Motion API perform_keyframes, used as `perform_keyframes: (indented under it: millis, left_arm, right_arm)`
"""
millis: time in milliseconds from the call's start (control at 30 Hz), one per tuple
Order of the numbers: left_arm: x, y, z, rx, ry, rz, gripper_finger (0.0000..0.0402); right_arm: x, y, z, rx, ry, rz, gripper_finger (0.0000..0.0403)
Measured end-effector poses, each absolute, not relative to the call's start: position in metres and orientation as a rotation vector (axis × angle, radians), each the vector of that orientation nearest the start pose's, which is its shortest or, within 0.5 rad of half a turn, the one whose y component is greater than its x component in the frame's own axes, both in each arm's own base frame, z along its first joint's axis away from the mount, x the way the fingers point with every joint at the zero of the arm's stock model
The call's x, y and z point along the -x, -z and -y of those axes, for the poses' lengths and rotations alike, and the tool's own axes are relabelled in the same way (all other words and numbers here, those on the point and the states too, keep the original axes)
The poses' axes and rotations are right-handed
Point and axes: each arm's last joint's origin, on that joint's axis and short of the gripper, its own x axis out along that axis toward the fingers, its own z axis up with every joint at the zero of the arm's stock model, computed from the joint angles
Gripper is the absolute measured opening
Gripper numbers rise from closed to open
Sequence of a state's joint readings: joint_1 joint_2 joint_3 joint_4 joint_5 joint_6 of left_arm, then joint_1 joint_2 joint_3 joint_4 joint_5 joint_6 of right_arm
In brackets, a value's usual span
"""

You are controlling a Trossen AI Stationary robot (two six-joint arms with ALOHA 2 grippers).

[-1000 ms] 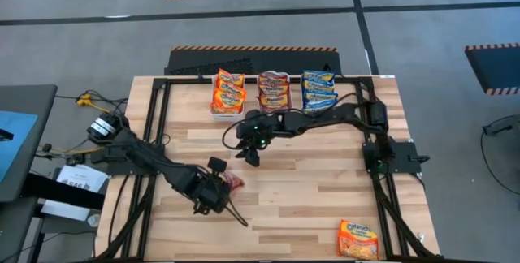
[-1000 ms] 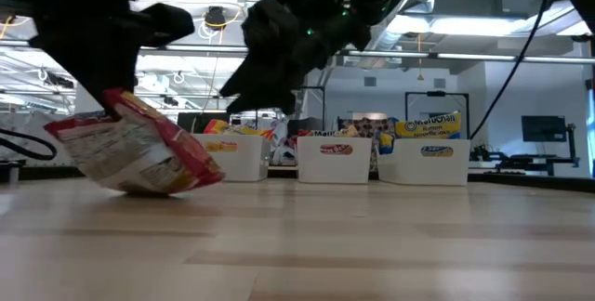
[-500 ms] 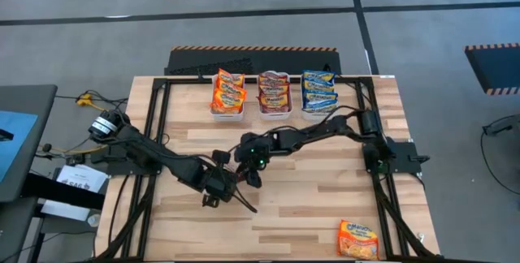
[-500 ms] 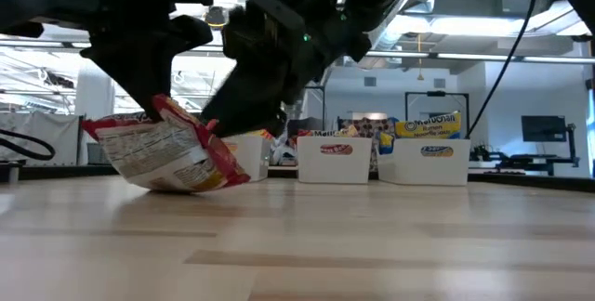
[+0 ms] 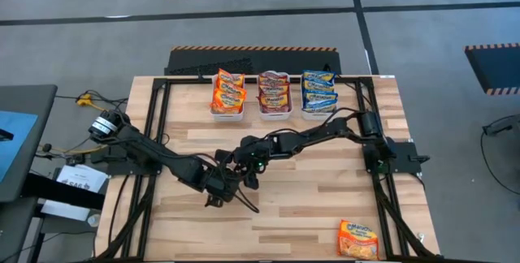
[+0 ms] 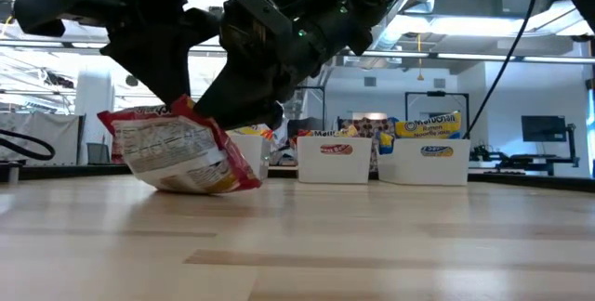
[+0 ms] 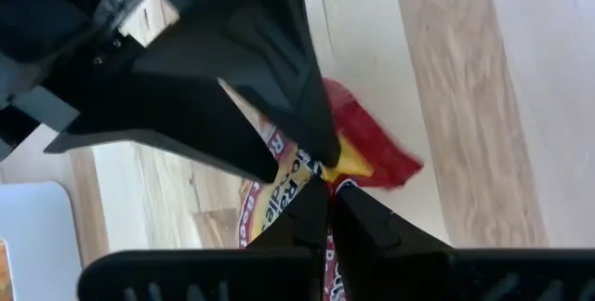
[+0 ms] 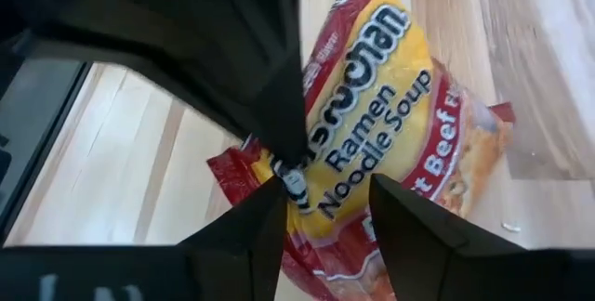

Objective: Sort Maruchan noodles
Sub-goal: Put the red noodle pack into the middle white bin

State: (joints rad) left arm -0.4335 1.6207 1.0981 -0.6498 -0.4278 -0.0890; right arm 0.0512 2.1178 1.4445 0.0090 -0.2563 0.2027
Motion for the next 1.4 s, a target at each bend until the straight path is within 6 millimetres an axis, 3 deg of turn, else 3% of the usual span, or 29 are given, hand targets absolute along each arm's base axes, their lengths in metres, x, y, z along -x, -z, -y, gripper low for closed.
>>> perform_keyframes:
  millis: [233,467,767,1033,1400]
  left_arm:
    - [-0.290,-0.211,0.121,-0.375,-0.057,-1.044,0.0000]
    - [-0.290,-0.211,0.120,-0.350,-0.126,-1.024,0.0000]
    - [-0.284,-0.226,0.114,-0.298,-0.192,-0.974,0.0000]
    - [-0.258,-0.248,0.102,-0.189,-0.278,-1.007,0.0000]
    - [-0.254,-0.248,0.103,-0.032,-0.297,-1.041,0.0000]
  right_arm:
    - [-0.459,-0.162,-0.031,-0.317,-0.205,-0.727,0.0132]
    - [-0.456,-0.160,-0.031,-0.366,-0.182,-0.776,0.0015]
    - [-0.450,-0.154,-0.031,-0.405,-0.150,-0.871,0.0005]
    - [-0.435,-0.153,-0.029,-0.434,-0.077,-1.025,0.0005]
    - [-0.427,-0.167,-0.029,-0.680,0.111,-1.055,0.0004]
